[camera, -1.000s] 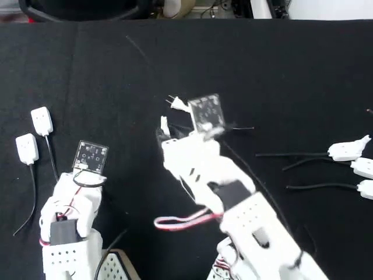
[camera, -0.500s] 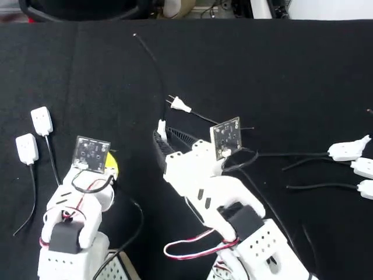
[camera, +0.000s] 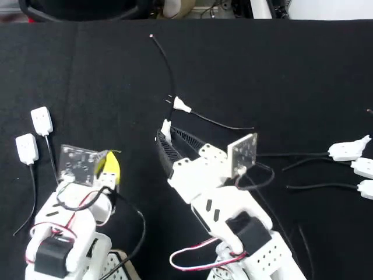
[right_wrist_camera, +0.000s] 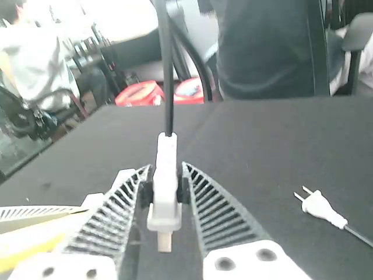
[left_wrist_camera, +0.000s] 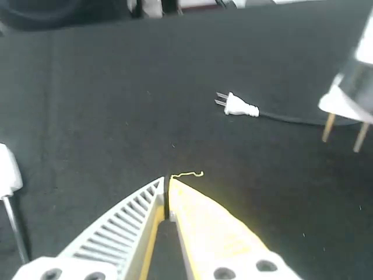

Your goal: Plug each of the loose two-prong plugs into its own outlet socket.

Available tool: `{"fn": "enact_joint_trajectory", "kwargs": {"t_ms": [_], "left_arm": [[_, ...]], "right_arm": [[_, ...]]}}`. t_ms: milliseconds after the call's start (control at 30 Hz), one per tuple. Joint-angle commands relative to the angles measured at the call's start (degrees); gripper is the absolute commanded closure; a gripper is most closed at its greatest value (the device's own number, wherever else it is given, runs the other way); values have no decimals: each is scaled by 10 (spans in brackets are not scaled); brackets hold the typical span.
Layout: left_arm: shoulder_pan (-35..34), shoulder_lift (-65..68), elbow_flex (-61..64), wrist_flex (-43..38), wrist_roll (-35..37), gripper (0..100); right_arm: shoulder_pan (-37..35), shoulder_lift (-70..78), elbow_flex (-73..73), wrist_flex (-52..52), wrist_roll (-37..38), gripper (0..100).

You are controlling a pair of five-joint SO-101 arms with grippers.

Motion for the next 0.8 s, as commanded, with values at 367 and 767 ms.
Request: {"fn": "enact_joint_trajectory", "kwargs": {"t_ms": [367, 767], "left_arm": [[180, -3, 36, -56, 13, 971], [146, -3, 111, -120, -1, 971]], "right_arm": [[-24, -132, 36, -11, -131, 986], [-110, -131, 30, 76, -85, 986]]}}
